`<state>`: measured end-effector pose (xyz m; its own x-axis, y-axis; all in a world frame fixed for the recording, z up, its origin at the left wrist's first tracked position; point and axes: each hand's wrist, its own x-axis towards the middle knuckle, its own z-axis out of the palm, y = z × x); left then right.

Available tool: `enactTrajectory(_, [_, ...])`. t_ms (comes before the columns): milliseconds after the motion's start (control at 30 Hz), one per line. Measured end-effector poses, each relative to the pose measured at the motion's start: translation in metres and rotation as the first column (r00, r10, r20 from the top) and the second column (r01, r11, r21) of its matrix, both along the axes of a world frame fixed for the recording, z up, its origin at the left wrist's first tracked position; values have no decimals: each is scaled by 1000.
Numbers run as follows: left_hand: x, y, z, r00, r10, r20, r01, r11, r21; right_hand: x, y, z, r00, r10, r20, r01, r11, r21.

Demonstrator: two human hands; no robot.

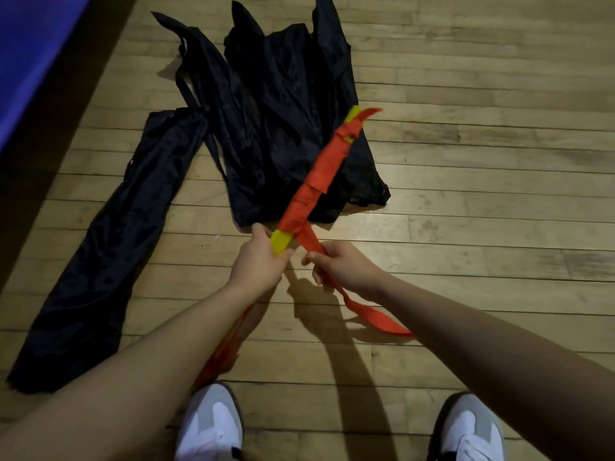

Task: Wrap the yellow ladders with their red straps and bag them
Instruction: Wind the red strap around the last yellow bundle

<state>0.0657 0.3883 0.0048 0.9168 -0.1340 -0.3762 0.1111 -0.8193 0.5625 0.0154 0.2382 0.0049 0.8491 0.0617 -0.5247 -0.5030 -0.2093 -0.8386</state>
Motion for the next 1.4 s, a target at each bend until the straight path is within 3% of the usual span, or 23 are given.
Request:
enactTrajectory(167, [-1, -5, -2, 982, 32, -189, -16, 996, 87, -10, -3, 1, 994, 101, -52, -101, 995, -8])
enactTrajectory(333, [-6, -17, 2, 954, -148, -261, 212, 949, 235, -2, -4, 0, 1000, 13, -20, -13, 1000, 7])
enactTrajectory(533, [-15, -15, 9, 863, -502, 63, 463, 834, 299, -3, -12, -4, 996, -65, -54, 69, 995, 73])
enactTrajectory(600, [-18, -16, 8, 892, -452, 22, 439, 875, 205, -4, -14, -4, 996, -75, -54, 81, 991, 111])
enactTrajectory(700, [-18, -14, 1, 957, -261, -123, 272, 958, 85, -4, -15, -5, 997, -58, -51, 63, 992, 112])
enactTrajectory(900, [-9, -10, -4, 883, -281, -375, 286, 957, -44, -3, -16, -5, 996, -66, -56, 71, 993, 91])
enactTrajectory(1067, [-7, -12, -1, 916, -315, -250, 332, 943, 28, -2, -19, 1, 995, -81, -65, 89, 987, 134])
enactTrajectory(1233, [-14, -14, 0, 956, -279, -89, 293, 930, 222, -7, -12, 3, 996, 54, -68, -49, 996, 74])
enactTrajectory(1300, [-15, -16, -1, 944, -316, -89, 328, 904, 274, -6, -10, 4, 998, 38, -54, -33, 996, 84])
enactTrajectory(1400, [-13, -20, -4, 910, -365, -196, 403, 890, 212, -4, -12, 3, 999, 5, -37, -2, 997, 72])
